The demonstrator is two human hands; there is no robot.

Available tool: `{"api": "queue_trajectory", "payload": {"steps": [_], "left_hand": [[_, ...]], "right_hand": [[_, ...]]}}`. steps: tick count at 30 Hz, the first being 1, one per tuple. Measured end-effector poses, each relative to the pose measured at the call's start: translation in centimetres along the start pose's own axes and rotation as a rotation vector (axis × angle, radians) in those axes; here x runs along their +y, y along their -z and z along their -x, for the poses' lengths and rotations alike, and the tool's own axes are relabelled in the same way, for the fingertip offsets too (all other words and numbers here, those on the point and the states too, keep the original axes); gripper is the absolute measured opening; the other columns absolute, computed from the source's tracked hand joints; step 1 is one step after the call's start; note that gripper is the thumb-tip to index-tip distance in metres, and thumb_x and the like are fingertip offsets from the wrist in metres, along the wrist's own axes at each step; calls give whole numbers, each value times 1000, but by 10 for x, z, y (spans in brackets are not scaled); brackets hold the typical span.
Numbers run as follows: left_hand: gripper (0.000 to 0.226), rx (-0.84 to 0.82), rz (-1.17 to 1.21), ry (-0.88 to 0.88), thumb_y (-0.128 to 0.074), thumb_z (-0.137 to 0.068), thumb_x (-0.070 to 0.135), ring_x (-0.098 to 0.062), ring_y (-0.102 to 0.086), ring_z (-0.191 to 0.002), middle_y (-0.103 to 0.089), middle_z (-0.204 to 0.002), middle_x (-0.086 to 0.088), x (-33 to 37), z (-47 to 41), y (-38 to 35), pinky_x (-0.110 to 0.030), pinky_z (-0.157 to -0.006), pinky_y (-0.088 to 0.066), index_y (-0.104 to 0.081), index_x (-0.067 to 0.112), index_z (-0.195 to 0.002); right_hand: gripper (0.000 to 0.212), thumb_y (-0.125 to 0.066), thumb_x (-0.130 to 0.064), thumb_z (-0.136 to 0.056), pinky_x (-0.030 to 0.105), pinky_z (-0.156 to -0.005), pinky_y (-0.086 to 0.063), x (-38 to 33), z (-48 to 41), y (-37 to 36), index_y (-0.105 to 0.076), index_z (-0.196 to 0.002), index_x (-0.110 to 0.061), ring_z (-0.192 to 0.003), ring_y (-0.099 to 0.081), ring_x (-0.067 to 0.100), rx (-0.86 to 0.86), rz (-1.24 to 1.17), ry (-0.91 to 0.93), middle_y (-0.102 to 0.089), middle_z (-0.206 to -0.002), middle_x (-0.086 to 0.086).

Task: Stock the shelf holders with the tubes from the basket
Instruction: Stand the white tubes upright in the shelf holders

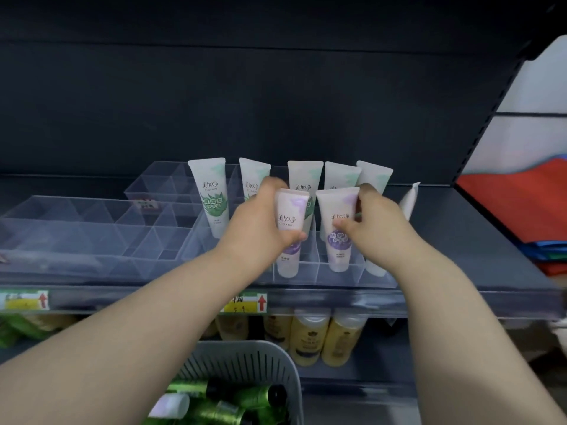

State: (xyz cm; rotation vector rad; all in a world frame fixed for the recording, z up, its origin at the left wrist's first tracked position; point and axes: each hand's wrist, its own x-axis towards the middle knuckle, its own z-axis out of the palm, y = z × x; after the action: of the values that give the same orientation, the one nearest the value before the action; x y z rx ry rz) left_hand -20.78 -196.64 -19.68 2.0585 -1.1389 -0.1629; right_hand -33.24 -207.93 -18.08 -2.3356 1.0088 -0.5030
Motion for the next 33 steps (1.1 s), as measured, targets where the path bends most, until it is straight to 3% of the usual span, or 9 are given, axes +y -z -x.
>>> {"api": "queue_trajectory", "payload": {"steps": [7,11,17,22,24,26,28,30,33], "left_hand": [[63,-13,-74,-25,-79,-70,33,-21,-59,-93,-59,-105,0,6,-1,-1,-41,-79,-52,-39,29,-118],[62,-3,-125,-55,-77,-71,36,-20,-54,-101,-55,-115,-1,9,-3,5,-37,-87,-48,-44,29,-122],[61,4,-215,-162,-75,-73,39,-15,-46,-117,-48,-126,4,14,-3,15,-33,-95,-44,-46,29,-126],[55,25,-326,-269,-67,-78,47,-15,-45,-117,-48,-127,5,27,-1,19,-39,-92,-47,-46,30,-126],[51,33,-365,-307,-61,-82,48,-15,-44,-118,-47,-130,6,33,1,20,-37,-91,-47,-45,31,-128],[47,44,-391,-342,-55,-87,48,-15,-43,-118,-46,-131,6,37,2,22,-34,-90,-45,-45,30,-129],[43,50,-391,-363,-51,-89,47,-14,-42,-118,-47,-130,6,40,3,22,-33,-89,-44,-45,30,-129],[41,45,-383,-362,-49,-91,45,-14,-42,-118,-47,-130,6,41,5,21,-34,-89,-45,-45,29,-128],[39,50,-378,-354,-48,-92,44,-14,-42,-118,-49,-127,6,39,6,20,-36,-89,-45,-46,29,-128]], "right_hand": [[40,-60,-13,-88,36,-84,-48,4,4,1,-39,-121,-10,-102,-57,28,27,-68,-35,-60,-111,13],[51,-59,-11,-87,25,-73,-40,4,4,5,-35,-131,-21,-89,-55,23,93,-74,-7,-57,-108,11],[46,-54,-6,-87,21,-86,-34,-1,6,10,-47,-130,-20,-103,-48,17,200,62,126,-44,-134,6],[30,-46,-5,-89,23,-81,-36,-6,8,29,-64,-112,-11,-104,-55,27,496,136,209,-56,-120,12],[38,-42,3,-85,24,-92,-35,1,6,38,-64,-115,-6,-116,-52,29,554,166,188,-56,-126,15],[50,-39,10,-82,28,-106,-28,13,3,43,-56,-126,-4,-135,-37,27,476,230,130,-45,-142,16],[56,-38,11,-83,34,-111,-26,26,2,43,-48,-135,-6,-141,-27,27,342,279,50,-35,-149,14],[56,-38,10,-84,34,-110,-29,35,5,40,-46,-137,-9,-137,-34,28,282,254,0,-37,-148,13],[54,-38,10,-84,33,-107,-32,40,8,36,-51,-133,-11,-131,-41,29,328,229,25,-44,-143,11]]}}
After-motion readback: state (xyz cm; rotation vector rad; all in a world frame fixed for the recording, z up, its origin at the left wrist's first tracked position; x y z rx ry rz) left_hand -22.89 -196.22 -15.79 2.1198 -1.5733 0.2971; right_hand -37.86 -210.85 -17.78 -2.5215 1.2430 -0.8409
